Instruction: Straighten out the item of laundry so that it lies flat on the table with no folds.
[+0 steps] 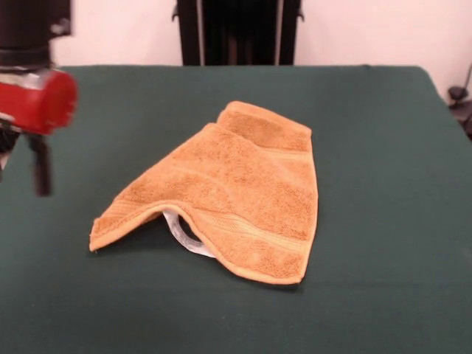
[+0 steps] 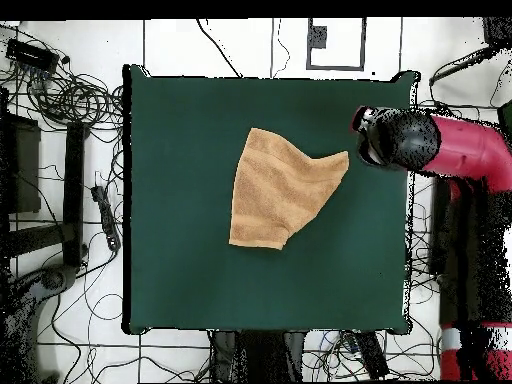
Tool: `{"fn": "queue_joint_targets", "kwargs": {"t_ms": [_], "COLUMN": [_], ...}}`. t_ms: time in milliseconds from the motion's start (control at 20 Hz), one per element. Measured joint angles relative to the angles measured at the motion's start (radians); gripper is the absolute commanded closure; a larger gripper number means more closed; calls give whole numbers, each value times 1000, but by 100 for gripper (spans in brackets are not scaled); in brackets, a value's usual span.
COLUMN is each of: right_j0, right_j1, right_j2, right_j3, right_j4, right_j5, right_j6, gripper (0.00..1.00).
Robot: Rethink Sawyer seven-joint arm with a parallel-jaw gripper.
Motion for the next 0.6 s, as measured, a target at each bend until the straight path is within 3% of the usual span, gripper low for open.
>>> {"fn": "queue_joint_targets", "kwargs": {"t_ms": [600], "right_j0": [131], "right_j1": [85], "right_j2": [-3], "right_j3": [-51], "right_j4": [124], "right_j5": [29], "right_j6": [1], "gripper": [0]}}
